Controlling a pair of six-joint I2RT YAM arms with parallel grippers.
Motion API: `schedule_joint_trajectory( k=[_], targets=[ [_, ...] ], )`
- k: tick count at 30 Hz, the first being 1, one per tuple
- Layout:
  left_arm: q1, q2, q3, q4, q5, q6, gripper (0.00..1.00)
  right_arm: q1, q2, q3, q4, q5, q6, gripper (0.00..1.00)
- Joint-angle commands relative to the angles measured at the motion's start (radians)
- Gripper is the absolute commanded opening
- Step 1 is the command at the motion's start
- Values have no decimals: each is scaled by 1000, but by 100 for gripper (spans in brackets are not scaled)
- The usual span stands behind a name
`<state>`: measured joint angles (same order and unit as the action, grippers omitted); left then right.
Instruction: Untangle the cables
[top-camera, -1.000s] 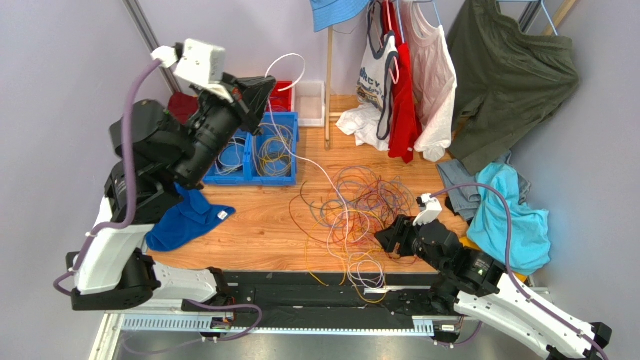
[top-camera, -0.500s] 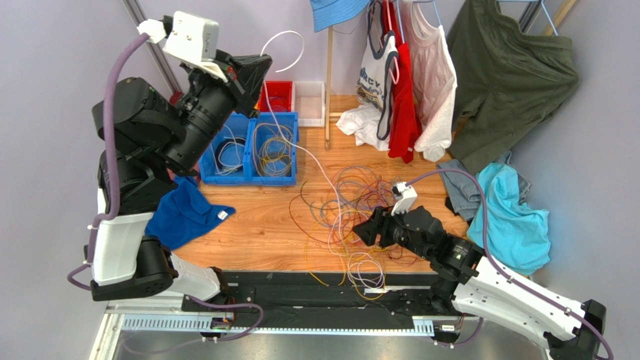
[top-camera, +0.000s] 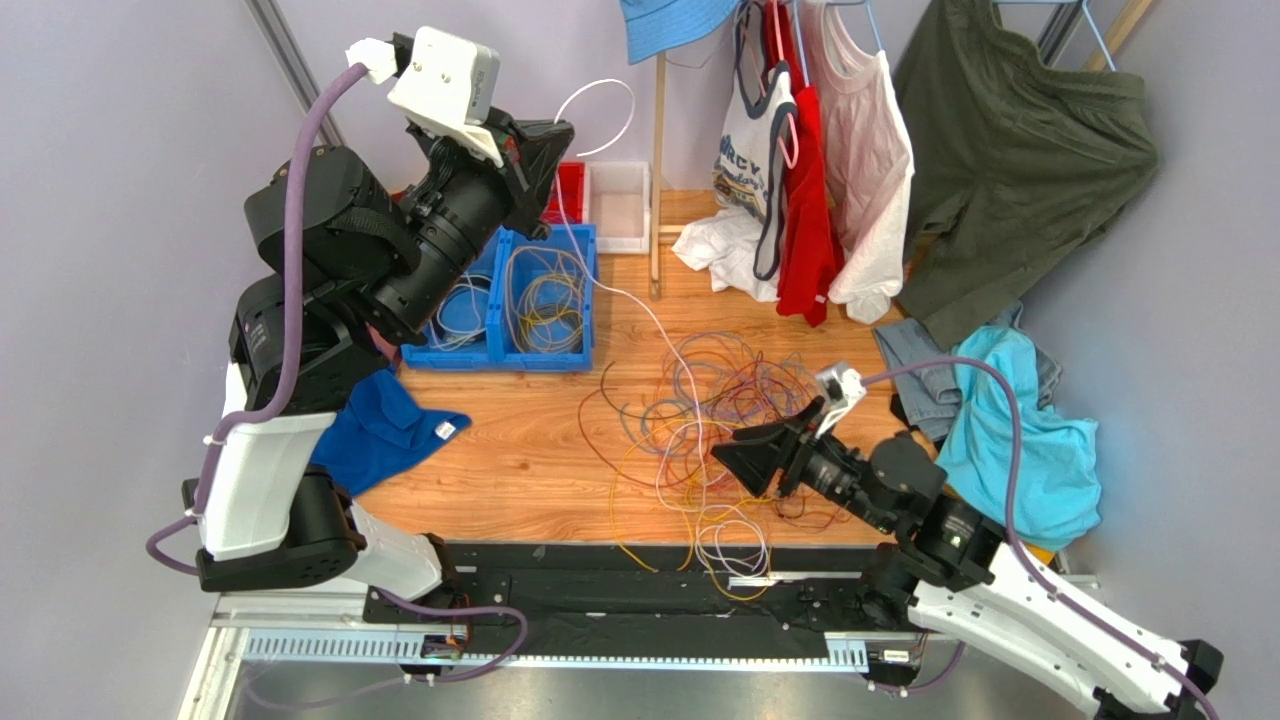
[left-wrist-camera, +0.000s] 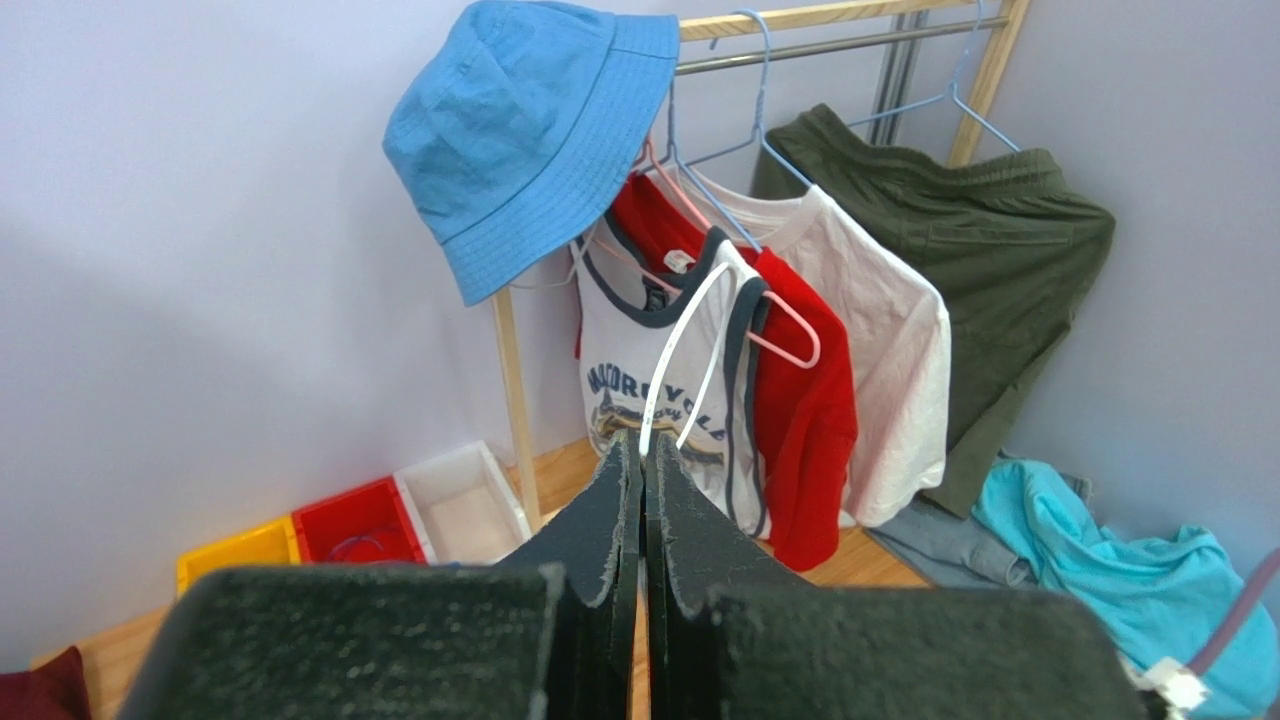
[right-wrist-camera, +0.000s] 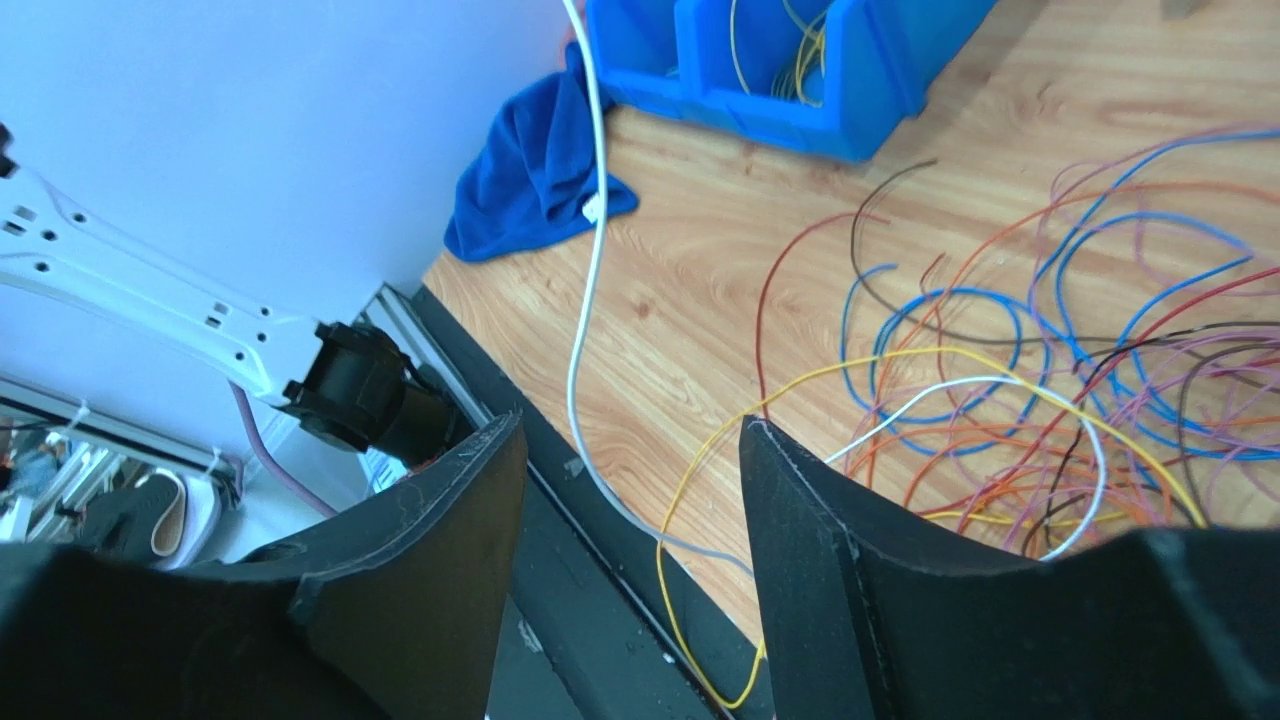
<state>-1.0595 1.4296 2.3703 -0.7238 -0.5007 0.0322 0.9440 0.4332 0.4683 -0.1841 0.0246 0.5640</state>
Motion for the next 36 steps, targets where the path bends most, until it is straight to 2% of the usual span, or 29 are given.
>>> schedule_joint_trajectory(
  k=[1,5,11,20,22,26,29,30,32,33,36],
  targets=[
    [3,-1,14,-2,-16,29,0,3,-128,-48,44,40,-55,59],
    [4,-1,12,0,-16,29,0,4,-123,-39,61,-96,-117,60],
    [3,-3,12,-2,-10,20,0,4,25,-11,23,-110,-156,60],
    [3,-3,9,-14,-10,15,0,12,56,-39,95,-130,-154,60],
    [3,-8,3,-16,-10,12,0,12,71,-40,107,-129,-151,57],
    [3,-21,-16,-11,-7,2,0,12,166,-26,136,-143,-153,47],
    [3,-32,-26,-9,-7,-3,0,13,232,-7,159,-124,-150,33],
    [3,-37,-31,-11,-7,-5,0,12,248,1,161,-115,-148,24],
    [3,-58,-60,-8,-10,-12,0,13,274,47,153,-82,-147,12],
    [3,-69,-80,-5,-19,-17,0,12,279,70,131,-65,-148,0],
    [3,-162,-248,52,-47,-55,0,12,306,241,45,47,-188,0]
  ],
)
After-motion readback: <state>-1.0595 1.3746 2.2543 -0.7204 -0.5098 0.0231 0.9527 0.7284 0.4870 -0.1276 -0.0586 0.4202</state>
